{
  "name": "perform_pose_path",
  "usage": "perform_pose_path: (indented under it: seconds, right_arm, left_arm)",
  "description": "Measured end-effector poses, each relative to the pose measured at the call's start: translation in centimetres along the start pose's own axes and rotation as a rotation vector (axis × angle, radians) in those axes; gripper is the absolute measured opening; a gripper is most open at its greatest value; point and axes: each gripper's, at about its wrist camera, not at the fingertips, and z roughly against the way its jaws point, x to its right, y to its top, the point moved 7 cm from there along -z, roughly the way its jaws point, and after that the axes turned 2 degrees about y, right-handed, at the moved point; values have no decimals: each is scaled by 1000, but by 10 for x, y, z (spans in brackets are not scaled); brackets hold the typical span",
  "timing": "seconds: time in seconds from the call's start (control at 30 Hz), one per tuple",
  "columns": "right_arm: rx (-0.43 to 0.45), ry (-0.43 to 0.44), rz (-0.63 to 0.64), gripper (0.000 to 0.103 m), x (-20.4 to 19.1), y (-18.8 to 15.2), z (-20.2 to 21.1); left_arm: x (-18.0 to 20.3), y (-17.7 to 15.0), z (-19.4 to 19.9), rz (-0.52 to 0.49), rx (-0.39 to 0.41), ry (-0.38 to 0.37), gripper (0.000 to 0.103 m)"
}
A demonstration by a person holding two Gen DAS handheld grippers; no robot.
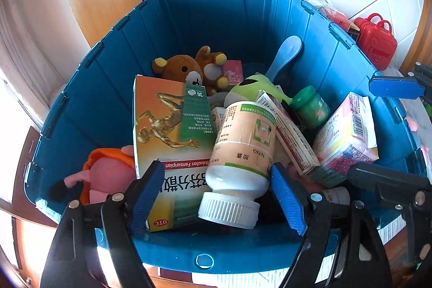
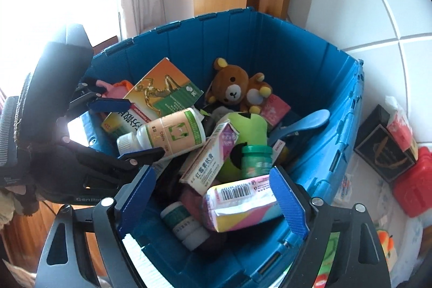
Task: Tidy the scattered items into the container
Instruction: 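Open both tools to drop the bottle and green jar into the crate, then withdraw both tools from the crate toward the plush toys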
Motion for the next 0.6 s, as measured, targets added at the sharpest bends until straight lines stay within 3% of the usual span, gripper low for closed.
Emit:
perform_pose_path:
  seconds: [0.03,0.07,0.27,0.6]
  right_arm:
    - [16,-7,-5,102,1,-1,5]
    - [32,-14,-15,103,2,-2,10]
    - [111,-1,-99,103,9,-12,37]
    - [145,25,-202,103,12,-33,60]
  left_arm:
    - [-1,0,3,8,5,-5,80]
    - [-2,0,6,14,11,-5,81]
    - [-7,-1,28,38,77,26,94]
    - [5,-6,58,35,145,-5,95]
